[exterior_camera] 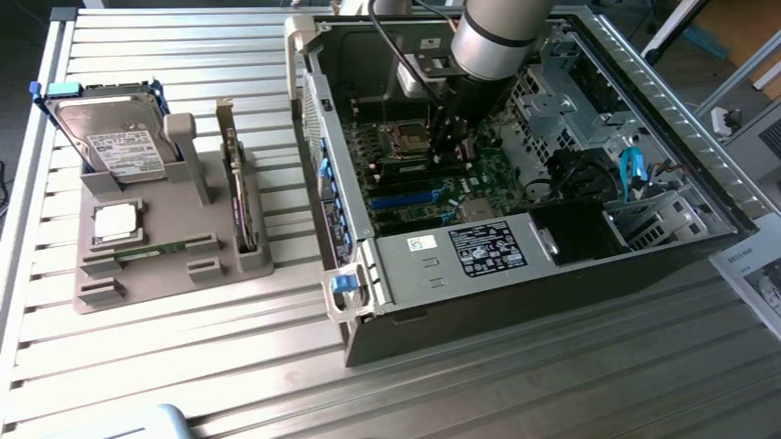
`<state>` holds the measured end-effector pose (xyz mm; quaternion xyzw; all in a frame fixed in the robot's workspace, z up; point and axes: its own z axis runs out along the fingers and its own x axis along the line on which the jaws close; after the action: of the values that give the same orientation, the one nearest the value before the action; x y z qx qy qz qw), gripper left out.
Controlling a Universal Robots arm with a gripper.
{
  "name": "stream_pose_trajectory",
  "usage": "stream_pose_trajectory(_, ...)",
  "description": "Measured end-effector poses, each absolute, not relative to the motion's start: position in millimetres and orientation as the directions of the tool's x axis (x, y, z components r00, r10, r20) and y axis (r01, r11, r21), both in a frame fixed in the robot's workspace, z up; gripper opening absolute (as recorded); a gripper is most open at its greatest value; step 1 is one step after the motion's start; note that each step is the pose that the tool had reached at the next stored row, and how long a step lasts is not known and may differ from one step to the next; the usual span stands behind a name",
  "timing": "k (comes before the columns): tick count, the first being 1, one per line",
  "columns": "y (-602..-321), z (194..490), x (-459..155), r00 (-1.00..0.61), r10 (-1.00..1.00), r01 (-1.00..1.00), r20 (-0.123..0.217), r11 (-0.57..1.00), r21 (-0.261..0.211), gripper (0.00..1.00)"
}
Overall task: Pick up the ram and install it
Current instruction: 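Insert the ram into the slot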
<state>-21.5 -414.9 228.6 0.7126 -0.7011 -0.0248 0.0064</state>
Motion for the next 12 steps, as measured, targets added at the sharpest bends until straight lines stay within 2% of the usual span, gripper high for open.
stream_pose_trajectory(12,-414.8,227.3,-21.5,0.015,-1.000,-0.999,-0.027,-0.016,0.044,0.14)
